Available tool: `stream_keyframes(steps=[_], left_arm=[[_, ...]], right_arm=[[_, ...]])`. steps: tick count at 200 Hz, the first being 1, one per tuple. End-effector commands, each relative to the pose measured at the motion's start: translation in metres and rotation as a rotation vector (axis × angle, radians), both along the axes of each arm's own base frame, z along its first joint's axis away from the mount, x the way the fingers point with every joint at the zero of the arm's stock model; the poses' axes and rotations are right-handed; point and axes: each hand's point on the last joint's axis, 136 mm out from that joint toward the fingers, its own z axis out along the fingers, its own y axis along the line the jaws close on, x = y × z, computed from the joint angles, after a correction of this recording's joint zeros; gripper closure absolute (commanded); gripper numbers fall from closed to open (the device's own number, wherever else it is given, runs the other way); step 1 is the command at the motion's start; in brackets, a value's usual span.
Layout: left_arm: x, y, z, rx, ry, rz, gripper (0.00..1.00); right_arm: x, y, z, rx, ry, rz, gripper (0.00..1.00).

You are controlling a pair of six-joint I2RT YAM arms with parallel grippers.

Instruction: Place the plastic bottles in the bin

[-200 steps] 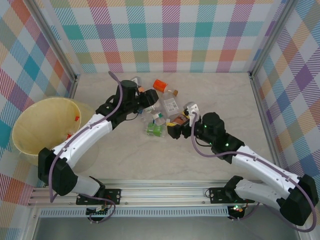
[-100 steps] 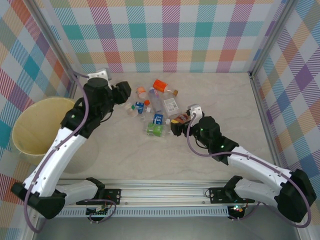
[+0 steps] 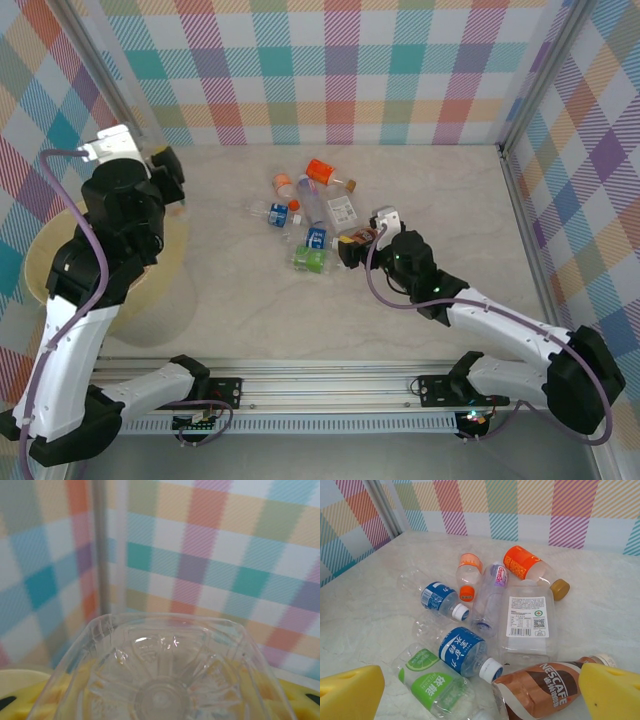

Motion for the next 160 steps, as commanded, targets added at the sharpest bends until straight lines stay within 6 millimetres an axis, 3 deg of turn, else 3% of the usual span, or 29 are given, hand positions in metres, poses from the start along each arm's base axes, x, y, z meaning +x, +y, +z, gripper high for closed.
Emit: stream_keyframes(steps=[1,43,96,160], left_arm=[[-0.021,0.043,0.005,0.159,0.064,0.245,0.46],[-0.032,0.073,-0.013,0.158,0.118,0.387,0.46],[-0.036,0.105,-0.084,0.003,0.292,0.451,0.46],[-0.039,0.114,-0.143,-0.156,0.465,0.449,0.45]], right_arm=[[0.007,0.004,0.02,0.034,-0.05,-0.012,0.0],[0.01,0.007,0.022,0.027,-0.057,-0.006,0.0],[0.008,0.014,0.021,0.012,-0.044,0.029,0.0],[0.005,0.021,0.013,-0.011,-0.017,0.077,0.0]])
